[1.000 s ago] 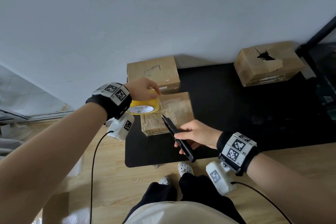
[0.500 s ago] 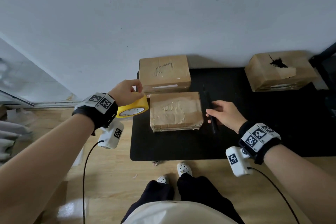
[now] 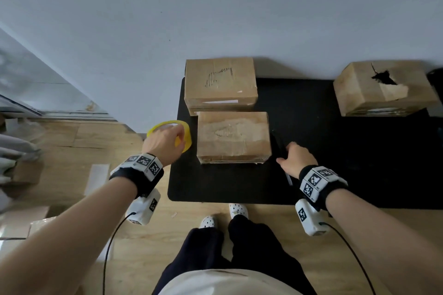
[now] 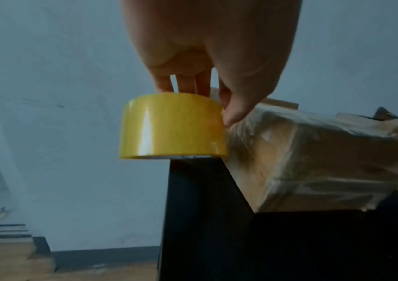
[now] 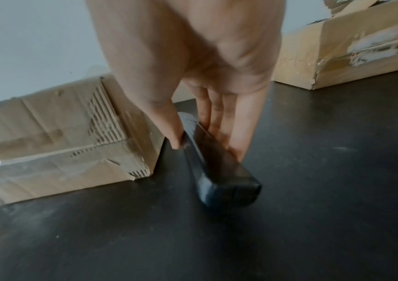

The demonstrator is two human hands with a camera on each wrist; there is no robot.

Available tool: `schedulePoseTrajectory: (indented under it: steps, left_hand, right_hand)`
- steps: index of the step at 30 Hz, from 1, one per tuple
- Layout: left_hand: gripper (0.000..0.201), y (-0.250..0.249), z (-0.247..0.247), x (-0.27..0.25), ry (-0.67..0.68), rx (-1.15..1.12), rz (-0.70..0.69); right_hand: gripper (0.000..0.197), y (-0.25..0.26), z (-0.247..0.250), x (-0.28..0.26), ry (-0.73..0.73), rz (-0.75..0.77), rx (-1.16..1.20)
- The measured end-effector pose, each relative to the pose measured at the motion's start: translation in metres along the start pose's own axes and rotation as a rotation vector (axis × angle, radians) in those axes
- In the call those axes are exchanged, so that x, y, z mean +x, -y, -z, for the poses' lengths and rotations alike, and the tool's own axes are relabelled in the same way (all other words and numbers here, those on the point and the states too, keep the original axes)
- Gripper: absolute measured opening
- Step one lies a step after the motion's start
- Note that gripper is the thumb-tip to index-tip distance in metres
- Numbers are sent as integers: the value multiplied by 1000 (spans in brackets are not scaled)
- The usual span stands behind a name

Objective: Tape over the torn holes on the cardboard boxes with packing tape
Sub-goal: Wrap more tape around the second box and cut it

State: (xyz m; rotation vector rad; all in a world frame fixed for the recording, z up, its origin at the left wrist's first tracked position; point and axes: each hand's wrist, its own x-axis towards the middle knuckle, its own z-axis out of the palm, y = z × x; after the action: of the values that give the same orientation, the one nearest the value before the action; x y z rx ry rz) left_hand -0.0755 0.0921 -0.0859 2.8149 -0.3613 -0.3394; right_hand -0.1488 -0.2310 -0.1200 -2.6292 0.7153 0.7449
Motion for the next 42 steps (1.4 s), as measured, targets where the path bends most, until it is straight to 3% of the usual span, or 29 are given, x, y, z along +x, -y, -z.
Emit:
schedulePoseTrajectory:
  steps: [6,16,18,20,22,25,27,30,38,42]
  left_hand:
    - [9,-9,-23,-18,65,43,53]
    - [16,-16,-37,-18,52,-123,109]
    - [17,-21,-35,-17,-74,-185,89]
    - [26,-30,-34,-15,-224,-130,-50]
    - [36,-43,-34,-10,-235,-39,-203]
    - [52,-65,-40,0,-88,103,-387]
    - [58,-74,-46,6,-17,178,-407]
    - [59,-77,-54,9,33,239,-360]
    - [62,-74,-57,11,38,294,-351]
    - [69,-72,-55,10,27,263,-289]
  right_hand:
    - [37,1,-11,4,-26,27,-34]
    - [57,-3,-23,4,-90,111,-25]
    - [52,-2,-16,-1,-268,225,92]
    - [42,4,-5,-5,-527,421,192]
    - [44,18,2,-9,-630,616,139]
    - [59,43,-1,-13,-472,835,-101]
    - [67,53,-7,-13,-357,854,-241]
    - [70,57,-13,-10,-308,817,-303]
    - [68,53,-16,-6,-285,799,-270]
    - [81,40,-13,-8,-210,689,-6]
